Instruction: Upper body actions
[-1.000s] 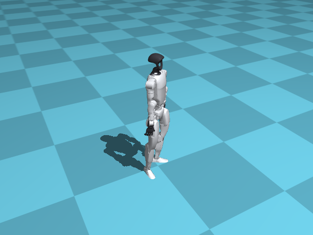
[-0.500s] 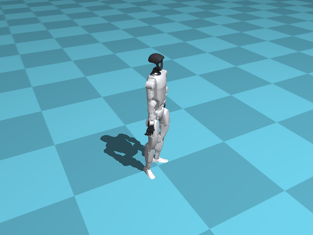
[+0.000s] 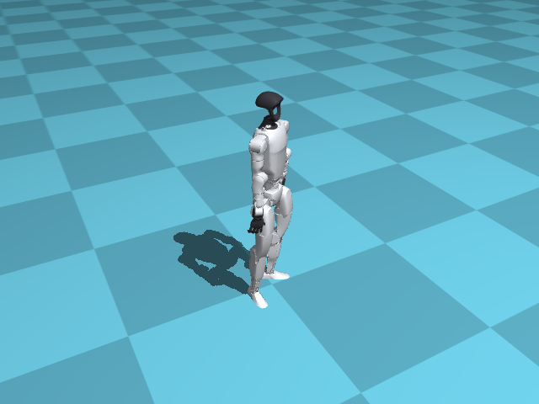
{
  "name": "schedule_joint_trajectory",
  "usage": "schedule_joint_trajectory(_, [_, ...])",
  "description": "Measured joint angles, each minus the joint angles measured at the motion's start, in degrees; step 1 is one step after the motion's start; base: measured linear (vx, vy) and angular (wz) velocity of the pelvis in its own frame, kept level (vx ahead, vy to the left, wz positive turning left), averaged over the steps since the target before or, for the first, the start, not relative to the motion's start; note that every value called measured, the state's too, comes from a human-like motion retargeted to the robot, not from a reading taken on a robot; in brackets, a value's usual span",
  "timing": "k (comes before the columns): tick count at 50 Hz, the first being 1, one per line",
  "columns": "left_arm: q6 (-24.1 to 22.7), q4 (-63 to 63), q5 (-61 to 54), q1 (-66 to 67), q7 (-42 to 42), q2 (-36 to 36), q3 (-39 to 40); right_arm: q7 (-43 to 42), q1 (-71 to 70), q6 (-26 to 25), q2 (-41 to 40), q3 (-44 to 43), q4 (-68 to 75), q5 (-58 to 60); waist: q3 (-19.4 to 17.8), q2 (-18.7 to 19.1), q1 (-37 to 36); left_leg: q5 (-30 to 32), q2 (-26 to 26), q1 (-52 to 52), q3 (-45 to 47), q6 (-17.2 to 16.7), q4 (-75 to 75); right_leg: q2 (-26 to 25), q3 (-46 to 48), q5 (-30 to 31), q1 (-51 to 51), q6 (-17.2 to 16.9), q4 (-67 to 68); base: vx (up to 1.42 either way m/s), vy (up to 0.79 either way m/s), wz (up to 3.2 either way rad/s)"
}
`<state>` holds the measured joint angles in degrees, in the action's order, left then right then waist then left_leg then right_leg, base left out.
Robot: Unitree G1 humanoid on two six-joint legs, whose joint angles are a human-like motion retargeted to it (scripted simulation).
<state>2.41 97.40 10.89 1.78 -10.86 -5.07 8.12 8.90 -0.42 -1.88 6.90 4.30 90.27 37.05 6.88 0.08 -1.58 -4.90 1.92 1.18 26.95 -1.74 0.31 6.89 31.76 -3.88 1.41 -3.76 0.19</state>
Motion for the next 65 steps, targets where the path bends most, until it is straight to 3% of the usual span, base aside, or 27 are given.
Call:
schedule_joint_trajectory(3, [1.8,0.0,-0.7,-3.0,-1.9,-0.1,-2.6,-3.5,1.5,1.6,0.3,-1.9,-0.4,3.5,-0.8,-0.2,0.5,0.1,0.1,0.2,-0.1,0.1,0.2,0.0,0.0,0.1,0.4,0.0,0.0,0.00,0.00,0.00])
schedule_joint_trajectory(8, [-2.1,-0.3,-2.5,-13.3,-0.7,1.4,0.7,-11.7,6.2,2.5,2.1,-4.7,1.9,5.0,-1.6,-1.0,0.1,0.3,0.1,0.1,-0.2,0.1,0.3,0.3,0.3,0.3,0.7,-0.2,-0.1,0.00,0.00,0.00])
schedule_joint_trajectory(17, [-6.9,-16.3,-0.6,-24.4,-1.6,3.0,1.5,-9.4,15.2,-6.3,7.7,-9.7,7.1,2.2,-2.1,-1.5,0.7,0.2,0.7,-0.2,1.0,0.0,0.7,0.2,-0.1,0.5,0.6,-0.4,-0.3,0.01,-0.03,-0.13])
schedule_joint_trajectory(25, [-8.2,-20.7,5.4,-19.5,5.8,1.7,-0.2,-12.1,14.4,-8.4,8.8,-10.7,7.1,-11.1,-3.0,-0.1,0.3,0.0,1.2,-0.5,1.6,-0.2,1.0,0.2,0.3,0.8,0.2,-0.4,-0.4,-0.02,0.01,-0.06])
schedule_joint_trajectory(30, [-6.6,-13.0,6.3,-9.5,5.8,1.2,-1.3,-12.7,7.7,-10.4,5.1,-3.1,7.1,-22.9,-2.7,0.0,-2.6,0.3,0.6,-0.4,0.3,-0.1,0.8,0.4,0.4,0.5,0.5,-0.1,-0.3,0.02,0.02,0.19])
schedule_joint_trajectory(35, [-3.1,-2.9,4.8,3.5,5.0,-1.8,6.6,-2.6,-7.5,-5.6,-0.1,3.5,7.1,-12.9,-2.9,0.5,-4.4,0.4,0.6,0.3,0.4,-0.2,0.3,0.1,-0.8,0.5,0.1,0.3,0.0,0.00,0.00,0.00])
schedule_joint_trajectory(41, [4.3,0.0,-3.4,22.0,2.9,-2.9,17.8,11.1,-20.0,2.5,-4.9,9.9,-11.8,-5.2,-3.8,1.3,-3.8,0.4,1.0,1.1,1.5,-0.6,-0.2,-0.6,-2.7,0.6,-0.6,0.6,0.5,-0.01,0.00,-0.09])
schedule_joint_trajectory(47, [7.5,0.0,-1.6,29.7,7.4,-1.8,20.6,8.9,-27.1,12.7,-7.5,13.1,-23.6,-5.9,-3.9,1.2,-2.5,0.3,1.3,1.3,1.7,-0.8,-0.2,-0.9,-3.2,0.6,-0.7,0.7,0.6,0.00,0.00,0.00])
schedule_joint_trajectory(50, [8.2,0.0,0.2,27.4,8.4,-1.7,19.2,5.7,-26.5,16.6,-7.6,13.9,-25.1,-3.8,-3.5,0.8,-2.3,0.3,1.2,1.3,1.6,-0.8,-0.1,-0.8,-3.2,0.5,-0.6,0.6,0.7,0.00,0.00,0.00])
schedule_joint_trajectory(53, [8.2,0.0,-2.7,20.6,8.7,-2.1,16.0,3.6,-22.2,17.3,-6.6,14.3,-23.9,-0.7,-2.9,0.2,-2.6,0.3,1.2,1.1,1.1,-0.7,0.1,-0.6,-2.7,0.3,-0.3,0.5,0.6,0.00,0.00,0.00])
schedule_joint_trajectory(55, [7.7,0.0,-5.0,13.5,9.6,-2.2,13.1,3.1,-17.9,16.6,-5.3,13.0,-22.0,2.5,-2.8,-0.2,-3.5,0.3,1.1,0.9,0.9,-0.6,0.3,-0.5,-2.4,0.2,-0.1,0.4,0.7,0.00,0.00,0.00])
schedule_joint_trajectory(60, [3.9,-2.3,0.8,-6.5,5.4,-1.1,7.1,-1.0,-7.1,7.6,-2.0,5.6,-6.8,5.9,-3.7,-1.5,-5.0,0.3,0.5,1.3,-0.2,-0.2,0.6,0.1,-0.4,0.2,1.6,0.0,0.2,-0.01,0.04,0.19])
schedule_joint_trajectory(63, [0.9,-8.1,3.5,-15.6,0.9,0.9,3.1,-4.8,-2.4,2.3,0.6,-1.6,5.8,0.7,-4.0,-2.2,-4.7,0.2,0.3,1.0,-0.9,0.0,0.9,0.4,0.4,0.2,2.1,-0.3,0.0,0.00,0.00,0.14])
schedule_joint_trajectory(65, [-2.0,-11.7,4.1,-20.9,-1.3,2.1,1.0,-5.5,3.4,-2.9,2.9,-5.2,7.1,-5.9,-3.9,-2.5,-4.4,0.2,0.3,0.7,-0.8,0.1,1.0,0.6,0.7,0.2,2.0,-0.4,-0.1,0.00,0.00,0.00])
